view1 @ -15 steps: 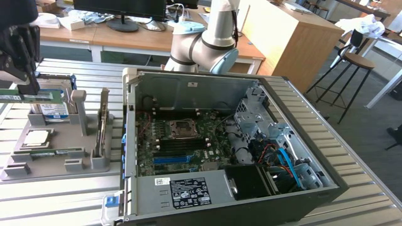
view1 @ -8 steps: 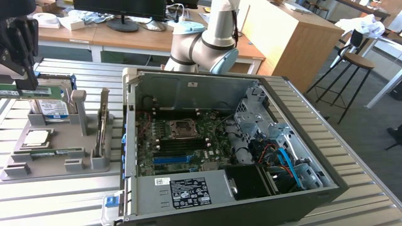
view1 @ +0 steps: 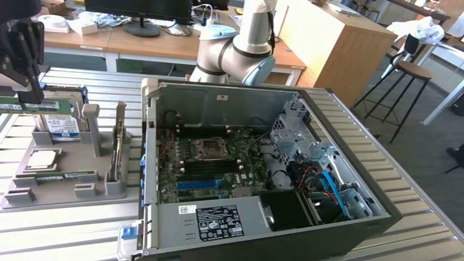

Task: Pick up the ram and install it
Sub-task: 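Pick up the ram and move it above insertion slot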

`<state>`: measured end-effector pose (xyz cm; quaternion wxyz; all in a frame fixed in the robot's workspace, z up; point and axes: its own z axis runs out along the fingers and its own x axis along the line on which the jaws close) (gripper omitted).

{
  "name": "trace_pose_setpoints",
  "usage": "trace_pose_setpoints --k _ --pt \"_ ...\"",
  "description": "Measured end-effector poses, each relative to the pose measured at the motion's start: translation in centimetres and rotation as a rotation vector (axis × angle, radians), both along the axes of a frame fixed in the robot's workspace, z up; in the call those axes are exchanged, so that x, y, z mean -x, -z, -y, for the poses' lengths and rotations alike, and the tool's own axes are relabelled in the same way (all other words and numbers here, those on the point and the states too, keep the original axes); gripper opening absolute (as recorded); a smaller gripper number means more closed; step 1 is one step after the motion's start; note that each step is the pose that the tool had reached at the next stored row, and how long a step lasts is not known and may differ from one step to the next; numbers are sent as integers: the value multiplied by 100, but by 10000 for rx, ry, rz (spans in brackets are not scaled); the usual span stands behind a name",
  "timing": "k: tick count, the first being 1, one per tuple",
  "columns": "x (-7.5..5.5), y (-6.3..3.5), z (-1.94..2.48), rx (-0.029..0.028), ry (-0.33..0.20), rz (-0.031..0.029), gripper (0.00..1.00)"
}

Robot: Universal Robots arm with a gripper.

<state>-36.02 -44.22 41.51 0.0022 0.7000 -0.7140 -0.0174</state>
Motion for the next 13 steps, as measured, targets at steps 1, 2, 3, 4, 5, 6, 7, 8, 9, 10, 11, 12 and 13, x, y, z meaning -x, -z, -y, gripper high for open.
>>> trace_pose_setpoints --k 1,2,3,4,5,6,7,8,9,10,11,12,13 --pt "-7 0 0 0 -2 0 11" --pt "-15 1 1 -1 -2 1 11" --pt "-24 1 1 -1 -2 2 11" --pt "-33 1 1 -1 -2 1 11" --pt "-45 1 1 -1 -2 2 11" --pt "-59 2 0 -3 -2 3 11" --pt "-76 2 1 -2 -2 3 11" --pt "-95 2 1 -2 -2 2 11" --pt "-112 1 1 -1 -2 2 11" --pt "-130 1 1 -2 -2 1 11" --pt "-148 1 1 -1 -3 1 11" --pt "-167 1 1 -1 -2 1 11" --pt "-187 2 1 -2 -2 2 11"
